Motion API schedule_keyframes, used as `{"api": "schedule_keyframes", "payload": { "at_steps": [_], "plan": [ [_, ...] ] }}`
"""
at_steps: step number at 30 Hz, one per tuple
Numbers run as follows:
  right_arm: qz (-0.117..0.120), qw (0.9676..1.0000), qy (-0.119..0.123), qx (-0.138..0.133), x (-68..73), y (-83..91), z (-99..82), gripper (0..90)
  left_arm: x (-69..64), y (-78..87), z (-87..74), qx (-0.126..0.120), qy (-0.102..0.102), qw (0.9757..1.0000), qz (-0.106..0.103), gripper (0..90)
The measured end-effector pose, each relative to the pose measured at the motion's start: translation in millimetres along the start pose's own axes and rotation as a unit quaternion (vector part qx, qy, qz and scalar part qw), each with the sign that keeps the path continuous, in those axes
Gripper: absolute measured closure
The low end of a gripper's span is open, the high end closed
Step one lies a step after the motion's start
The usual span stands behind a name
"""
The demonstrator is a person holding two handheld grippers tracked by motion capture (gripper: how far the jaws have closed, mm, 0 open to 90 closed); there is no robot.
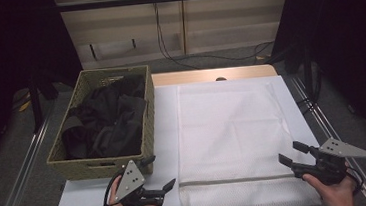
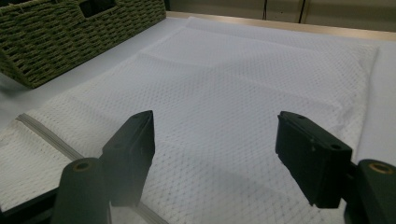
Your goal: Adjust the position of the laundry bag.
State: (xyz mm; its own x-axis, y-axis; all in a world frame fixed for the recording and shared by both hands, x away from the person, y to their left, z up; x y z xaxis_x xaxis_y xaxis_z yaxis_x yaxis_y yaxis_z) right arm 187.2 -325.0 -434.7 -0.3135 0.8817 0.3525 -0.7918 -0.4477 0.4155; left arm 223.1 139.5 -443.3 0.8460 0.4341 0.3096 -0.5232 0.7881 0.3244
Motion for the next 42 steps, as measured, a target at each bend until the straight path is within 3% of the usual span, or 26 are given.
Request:
{"api": "schedule_keyframes", "payload": {
  "at_steps": [2, 5, 6, 7, 10, 11, 16, 18, 22, 28, 31, 37, 42],
  "plan": [
    [0.003, 1.0, 0.003, 0.004, 0.9, -0.3, -0.7, 28.5, -1.0, -0.4, 0.0, -0.006, 0.003, 0.9999, -0.01, 14.4],
    [0.004, 0.9999, 0.005, 0.01, 2.0, -1.8, -1.6, 31.5, -1.6, -1.1, -0.4, -0.003, 0.001, 1.0, 0.003, 16.9],
    [0.003, 0.9999, 0.004, 0.013, 2.0, -2.5, -1.4, 32.7, -1.1, -1.4, -1.1, -0.008, 0.0, 0.9999, -0.008, 19.4],
    [0.003, 0.9999, 0.004, 0.013, 2.0, -2.5, -1.4, 32.7, -1.5, -0.8, -1.2, 0.001, -0.003, 1.0, 0.0, 19.4],
    [0.0, 0.9999, -0.001, 0.015, 1.9, -3.9, -1.2, 35.3, -1.5, -2.1, -1.6, -0.011, 0.004, 0.9999, -0.009, 20.1],
    [-0.001, 0.9999, -0.004, 0.016, 1.7, -5.3, -1.3, 35.9, -1.3, -1.9, -1.6, -0.001, 0.002, 1.0, -0.001, 20.1],
    [0.002, 0.9997, -0.004, 0.026, 2.2, -11.9, -0.8, 36.4, -0.1, -5.9, -2.4, -0.005, 0.018, 0.9998, -0.009, 20.1],
    [0.002, 0.9995, -0.004, 0.03, 2.4, -12.9, -1.2, 36.4, 1.0, -5.6, -3.3, 0.005, 0.015, 0.9998, -0.009, 20.1],
    [0.002, 0.9996, 0.003, 0.029, 1.9, -12.0, 1.6, 37.2, 3.0, -5.4, -5.6, 0.019, 0.026, 0.9995, 0.002, 19.3],
    [0.002, 0.9994, 0.0, 0.035, 2.9, -15.9, 5.0, 40.5, 0.3, -7.2, -4.6, 0.022, 0.02, 0.9994, -0.015, 19.3],
    [0.0, 0.9989, 0.02, 0.042, 6.6, -22.4, 7.7, 41.2, -0.8, -5.6, -0.2, 0.012, 0.018, 0.9997, -0.01, 20.2],
    [0.01, 0.9976, 0.037, 0.057, 17.7, -38.9, 12.7, 41.5, -3.3, -6.9, 0.5, 0.012, 0.019, 0.9988, -0.043, 26.4],
    [0.024, 0.9967, 0.045, 0.064, 28.4, -51.6, 19.2, 41.1, -4.4, -4.3, 1.5, 0.008, 0.012, 0.9988, -0.047, 26.5]
  ]
}}
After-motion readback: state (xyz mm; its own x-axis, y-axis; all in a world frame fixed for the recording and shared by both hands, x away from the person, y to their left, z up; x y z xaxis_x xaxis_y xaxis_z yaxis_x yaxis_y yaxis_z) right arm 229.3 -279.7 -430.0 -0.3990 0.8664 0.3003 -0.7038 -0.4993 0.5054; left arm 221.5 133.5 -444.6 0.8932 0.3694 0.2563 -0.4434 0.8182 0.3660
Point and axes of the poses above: each handheld gripper's, and its own axes: y roughly backward along the jaws, z roughly out of its top, x roughly to its left, the point moved 2 cm from there along -y, roughly forward along the jaws, and after that the axes turned 15 degrees about -y, right-handed, at the moved point
